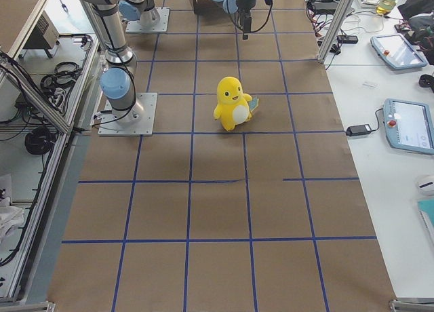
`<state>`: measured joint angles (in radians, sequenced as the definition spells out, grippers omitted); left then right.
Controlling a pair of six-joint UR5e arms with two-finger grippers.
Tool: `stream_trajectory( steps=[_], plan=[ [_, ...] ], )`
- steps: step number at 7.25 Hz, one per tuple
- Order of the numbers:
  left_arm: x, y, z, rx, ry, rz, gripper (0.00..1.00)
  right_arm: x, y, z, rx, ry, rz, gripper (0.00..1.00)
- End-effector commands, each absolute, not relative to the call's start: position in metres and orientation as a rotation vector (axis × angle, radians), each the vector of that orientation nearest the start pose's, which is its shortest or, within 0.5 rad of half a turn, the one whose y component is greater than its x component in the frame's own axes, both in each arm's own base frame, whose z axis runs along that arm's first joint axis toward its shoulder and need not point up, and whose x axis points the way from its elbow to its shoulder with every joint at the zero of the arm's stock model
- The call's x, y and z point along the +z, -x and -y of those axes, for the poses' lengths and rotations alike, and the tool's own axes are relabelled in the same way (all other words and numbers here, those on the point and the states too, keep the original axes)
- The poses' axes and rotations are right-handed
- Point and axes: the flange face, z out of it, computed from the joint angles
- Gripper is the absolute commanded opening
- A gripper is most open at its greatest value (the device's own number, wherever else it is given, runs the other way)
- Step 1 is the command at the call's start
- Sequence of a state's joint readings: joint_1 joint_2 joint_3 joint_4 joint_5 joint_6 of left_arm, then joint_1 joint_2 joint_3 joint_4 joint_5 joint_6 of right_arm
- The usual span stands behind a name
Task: Pull drawer sideways
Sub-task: 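Keep pulling the drawer outward with the left gripper toward the table center, then open the left gripper and lift it off the drawer handle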
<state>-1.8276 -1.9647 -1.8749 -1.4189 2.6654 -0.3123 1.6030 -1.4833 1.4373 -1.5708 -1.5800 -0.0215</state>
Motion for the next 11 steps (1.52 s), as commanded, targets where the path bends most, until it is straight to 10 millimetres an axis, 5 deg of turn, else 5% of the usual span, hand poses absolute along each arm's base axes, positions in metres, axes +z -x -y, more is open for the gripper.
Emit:
stream_trajectory(
  steps=[1,3,5,8,9,11],
  plan=[
    [0.214,0.180,0.495,0.183,-0.283,-1.959,0.36,0.509,-0.149,0.529,-0.073,0.084,-3.149,1.00],
    [0.233,0.205,0.488,0.133,-0.295,-2.010,0.45,0.509,-0.149,0.529,-0.073,0.084,-3.149,1.00],
    [0.273,0.257,0.495,0.097,-0.335,-2.237,0.60,0.509,-0.149,0.529,-0.073,0.084,-3.149,1.00],
    [0.389,0.304,0.495,-0.058,-0.340,-2.697,0.92,0.509,-0.149,0.529,-0.073,0.084,-3.149,1.00],
    [0.417,0.307,0.487,-0.085,-0.320,-2.857,1.00,0.509,-0.149,0.529,-0.073,0.084,-3.149,1.00],
    [0.476,0.254,0.485,-0.154,-0.215,-3.056,1.00,0.509,-0.149,0.529,-0.073,0.084,-3.149,1.00]
  ],
)
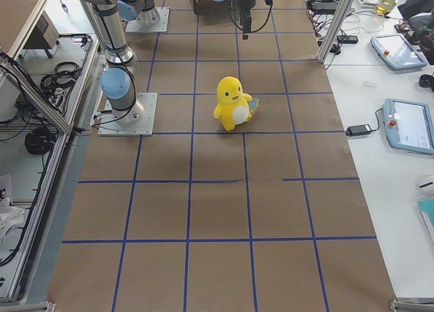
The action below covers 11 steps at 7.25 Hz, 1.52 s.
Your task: Pull drawer sideways
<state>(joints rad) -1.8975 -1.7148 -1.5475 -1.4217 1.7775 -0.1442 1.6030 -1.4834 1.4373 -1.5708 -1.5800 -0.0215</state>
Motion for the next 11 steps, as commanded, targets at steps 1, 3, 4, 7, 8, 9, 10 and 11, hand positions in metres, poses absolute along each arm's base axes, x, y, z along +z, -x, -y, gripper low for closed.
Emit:
stream_trajectory(
  steps=[1,3,4,7,8,9,10,11],
  plan=[
    [0.502,0.227,0.476,-0.170,-0.256,-3.082,1.00,0.509,-0.149,0.529,-0.073,0.084,-3.149,1.00],
    [0.532,0.173,0.461,-0.193,-0.120,-3.115,1.00,0.509,-0.149,0.529,-0.073,0.084,-3.149,1.00],
    [0.532,0.158,0.460,-0.190,-0.108,-3.133,1.00,0.509,-0.149,0.529,-0.073,0.084,-3.149,1.00],
    [0.532,0.155,0.468,-0.331,-0.098,-3.137,0.98,0.509,-0.149,0.529,-0.073,0.084,-3.149,1.00],
    [0.532,0.154,0.469,-0.328,-0.110,-3.133,0.98,0.509,-0.149,0.529,-0.073,0.084,-3.149,1.00],
    [0.532,0.154,0.467,-0.322,-0.115,-3.123,0.99,0.509,-0.149,0.529,-0.073,0.084,-3.149,1.00],
    [0.532,0.154,0.466,-0.318,-0.115,-3.123,0.99,0.509,-0.149,0.529,-0.073,0.084,-3.149,1.00],
    [0.529,0.155,0.468,-0.306,-0.136,-3.123,1.00,0.509,-0.149,0.529,-0.073,0.084,-3.149,1.00]
  ],
)
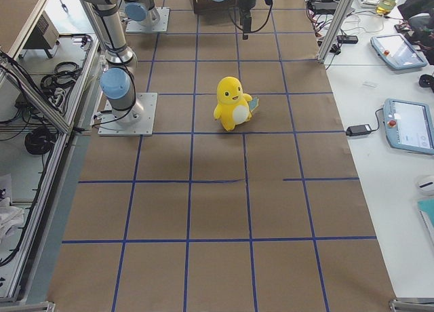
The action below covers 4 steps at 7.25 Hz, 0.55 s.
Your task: Pull drawer sideways
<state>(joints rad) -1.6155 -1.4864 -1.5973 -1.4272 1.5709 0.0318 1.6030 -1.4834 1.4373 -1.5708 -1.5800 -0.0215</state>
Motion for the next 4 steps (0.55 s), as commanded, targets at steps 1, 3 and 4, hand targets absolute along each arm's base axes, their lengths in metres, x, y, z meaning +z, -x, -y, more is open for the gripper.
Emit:
stream_trajectory(
  steps=[1,3,4],
  plan=[
    [0.5262,0.1549,0.4700,-0.301,-0.139,-3.123,1.00,0.5090,-0.1495,0.5285,-0.073,0.087,-3.149,1.00],
    [0.5225,0.1551,0.4738,-0.296,-0.139,-3.123,1.00,0.5090,-0.1495,0.5285,-0.073,0.087,-3.149,1.00],
    [0.5189,0.1547,0.4788,-0.284,-0.134,-3.126,1.00,0.5090,-0.1495,0.5285,-0.073,0.084,-3.149,1.00]
  ],
)
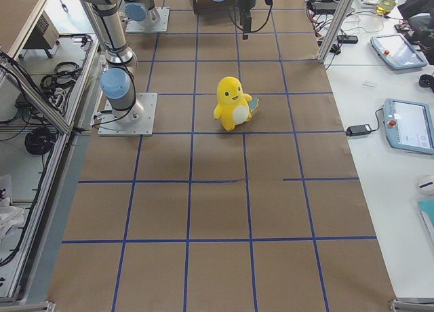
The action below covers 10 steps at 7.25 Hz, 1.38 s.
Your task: Pull drawer sideways
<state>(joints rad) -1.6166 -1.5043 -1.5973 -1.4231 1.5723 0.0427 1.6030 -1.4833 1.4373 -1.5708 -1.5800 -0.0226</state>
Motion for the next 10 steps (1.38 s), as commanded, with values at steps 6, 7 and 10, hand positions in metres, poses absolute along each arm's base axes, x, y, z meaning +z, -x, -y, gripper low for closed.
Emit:
stream_trajectory(
  steps=[6,7,10],
  plan=[
    [0.5088,0.1552,0.4932,-0.320,-0.120,-3.123,1.00,0.5090,-0.1495,0.5285,-0.073,0.084,-3.149,1.00],
    [0.5113,0.1552,0.4923,-0.329,-0.136,-3.120,1.00,0.5090,-0.1495,0.5285,-0.073,0.084,-3.149,1.00],
    [0.5068,0.1560,0.4902,-0.318,-0.141,-3.122,1.00,0.5090,-0.1495,0.5285,-0.073,0.084,-3.149,1.00]
  ],
)
